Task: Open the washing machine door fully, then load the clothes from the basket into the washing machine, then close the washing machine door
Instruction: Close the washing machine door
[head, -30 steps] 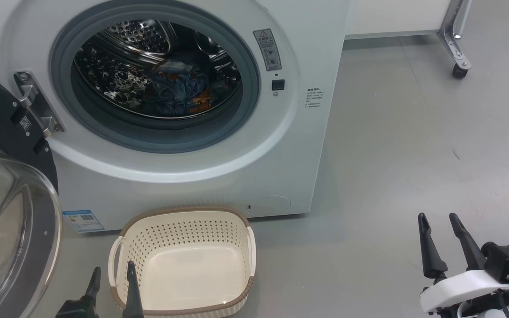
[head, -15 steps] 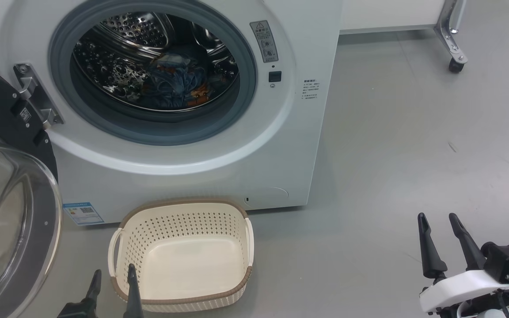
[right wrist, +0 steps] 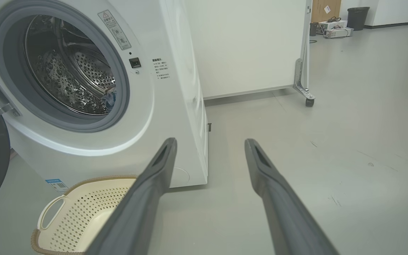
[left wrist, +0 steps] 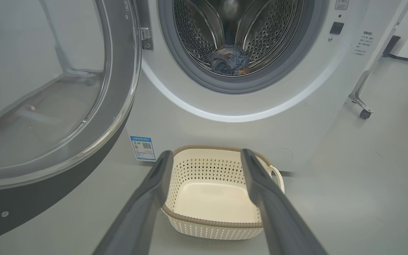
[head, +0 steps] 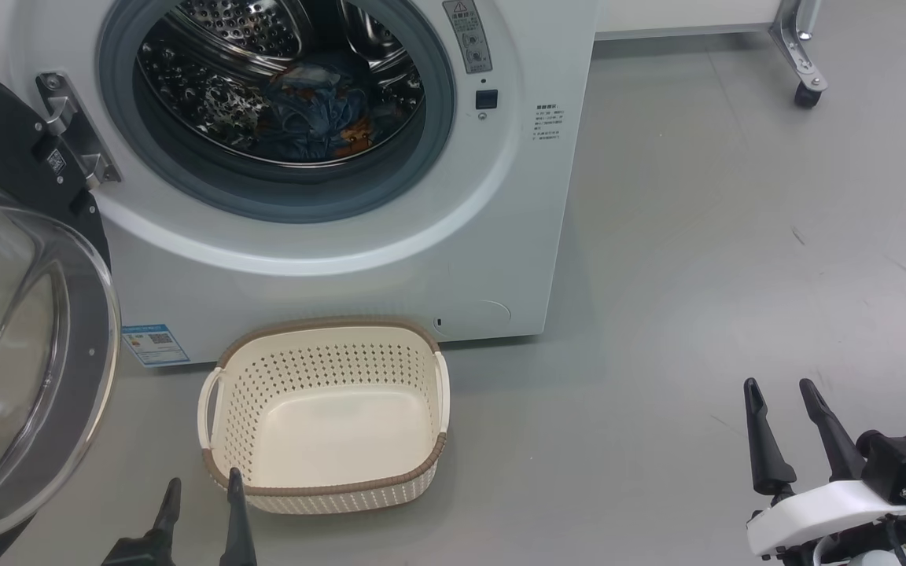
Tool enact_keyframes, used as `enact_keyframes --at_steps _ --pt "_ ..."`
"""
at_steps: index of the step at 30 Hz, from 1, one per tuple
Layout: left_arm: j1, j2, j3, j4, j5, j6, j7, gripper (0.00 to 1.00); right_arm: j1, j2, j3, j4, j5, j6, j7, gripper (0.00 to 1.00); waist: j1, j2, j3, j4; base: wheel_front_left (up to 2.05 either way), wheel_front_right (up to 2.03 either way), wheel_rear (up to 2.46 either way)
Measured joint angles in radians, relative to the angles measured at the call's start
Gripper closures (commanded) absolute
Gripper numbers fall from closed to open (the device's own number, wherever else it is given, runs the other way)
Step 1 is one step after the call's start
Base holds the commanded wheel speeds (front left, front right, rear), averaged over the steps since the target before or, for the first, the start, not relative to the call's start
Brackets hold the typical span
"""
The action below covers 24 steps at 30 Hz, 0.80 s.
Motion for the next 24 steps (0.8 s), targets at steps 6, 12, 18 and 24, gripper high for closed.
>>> enact_keyframes --at_steps 6,12,18,24 --pt "0.000 0.000 0.001 -0.005 0.000 0.000 0.000 0.00 0.000 0.002 -0.001 0.000 0.000 0.000 0.000 0.00 0.0000 0.0000 0.003 0.001 -0.56 0.56 0.00" --pt "0.000 0.000 0.005 -0.007 0.000 0.000 0.000 0.00 0.000 0.002 -0.003 -0.001 0.000 0.000 0.000 0.00 0.0000 0.0000 0.003 0.001 -0.31 0.31 0.00" --pt "0.000 0.000 0.008 -0.010 0.000 0.000 0.000 0.00 -0.001 0.001 -0.004 -0.001 0.000 0.000 0.000 0.00 0.0001 0.0000 0.001 0.003 -0.07 0.07 0.00" --pt "0.000 0.000 0.010 -0.011 0.007 0.000 0.000 0.00 -0.001 0.001 -0.004 -0.001 0.000 0.000 0.000 0.00 0.0001 0.0000 -0.003 0.003 0.00 0.00 0.00"
